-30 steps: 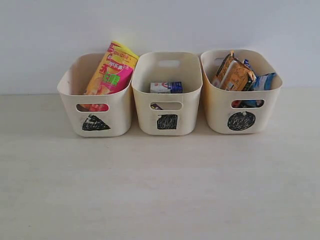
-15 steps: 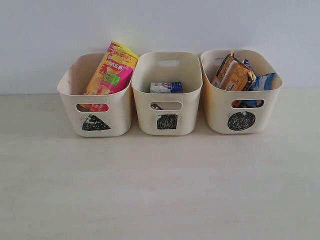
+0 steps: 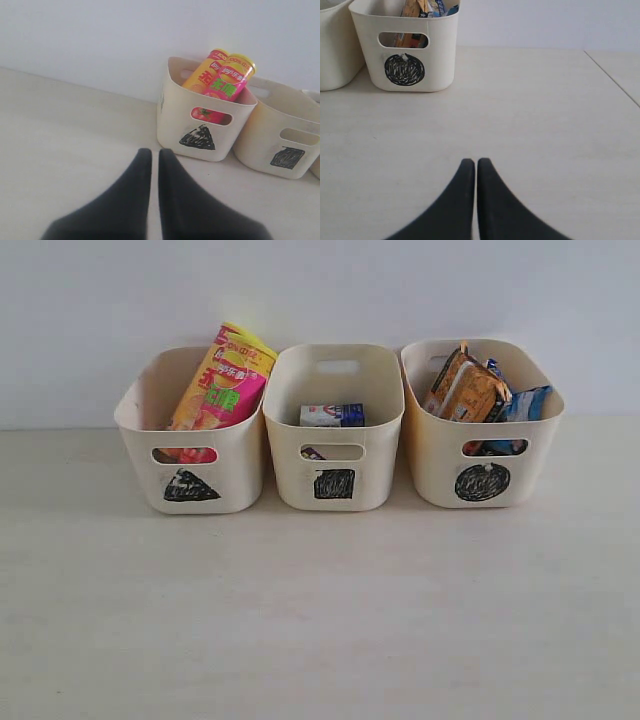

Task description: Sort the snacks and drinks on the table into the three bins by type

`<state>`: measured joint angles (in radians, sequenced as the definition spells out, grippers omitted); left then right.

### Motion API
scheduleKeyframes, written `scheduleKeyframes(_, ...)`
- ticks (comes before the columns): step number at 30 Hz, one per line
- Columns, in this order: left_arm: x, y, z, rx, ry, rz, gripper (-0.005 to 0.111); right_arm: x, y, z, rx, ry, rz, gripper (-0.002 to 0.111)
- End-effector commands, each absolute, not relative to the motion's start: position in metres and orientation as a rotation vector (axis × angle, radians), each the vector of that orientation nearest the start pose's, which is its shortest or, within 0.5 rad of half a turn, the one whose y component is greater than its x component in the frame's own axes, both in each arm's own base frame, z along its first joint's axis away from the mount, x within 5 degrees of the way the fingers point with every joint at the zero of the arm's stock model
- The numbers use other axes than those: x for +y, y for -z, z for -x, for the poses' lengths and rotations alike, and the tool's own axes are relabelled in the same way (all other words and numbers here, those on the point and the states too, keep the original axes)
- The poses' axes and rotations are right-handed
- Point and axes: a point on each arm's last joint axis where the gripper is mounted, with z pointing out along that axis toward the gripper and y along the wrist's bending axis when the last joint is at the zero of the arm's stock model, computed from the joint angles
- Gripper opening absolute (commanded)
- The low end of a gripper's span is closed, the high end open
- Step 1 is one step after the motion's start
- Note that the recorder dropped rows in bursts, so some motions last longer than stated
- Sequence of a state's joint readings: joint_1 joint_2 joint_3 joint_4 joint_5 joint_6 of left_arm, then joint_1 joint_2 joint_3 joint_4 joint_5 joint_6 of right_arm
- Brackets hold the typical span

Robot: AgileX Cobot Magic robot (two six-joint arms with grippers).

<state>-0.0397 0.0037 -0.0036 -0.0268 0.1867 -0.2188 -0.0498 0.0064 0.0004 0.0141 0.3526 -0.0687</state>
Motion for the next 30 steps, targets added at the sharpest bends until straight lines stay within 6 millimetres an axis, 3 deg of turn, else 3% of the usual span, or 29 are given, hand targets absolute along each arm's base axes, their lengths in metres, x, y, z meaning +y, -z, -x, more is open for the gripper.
scheduleKeyframes(1, -0.0015, -0.1939, -0.0557, 1.690, 0.200, 0.186, 0.005, -0.0019, -0.1817, -0.0533, 1.833, 0.064, 0.010, 0.000)
scheduleKeyframes(6, 0.0012, -0.1857, -0.0543, 1.775, 0.139, 0.222, 0.005, -0.0019, -0.1817, -0.0533, 1.833, 0.064, 0.010, 0.000)
scheduleKeyframes(16, 0.0013, -0.1857, -0.0543, 1.785, 0.020, 0.077, 0.005, -0.0019, -0.1817, -0.0533, 1.833, 0.064, 0.010, 0.000)
scheduleKeyframes(30, 0.0013, -0.1869, -0.0546, 1.773, 0.000, 0.052, 0.005, -0.0019, -0.1817, -0.0533, 1.833, 0.064, 0.010, 0.000)
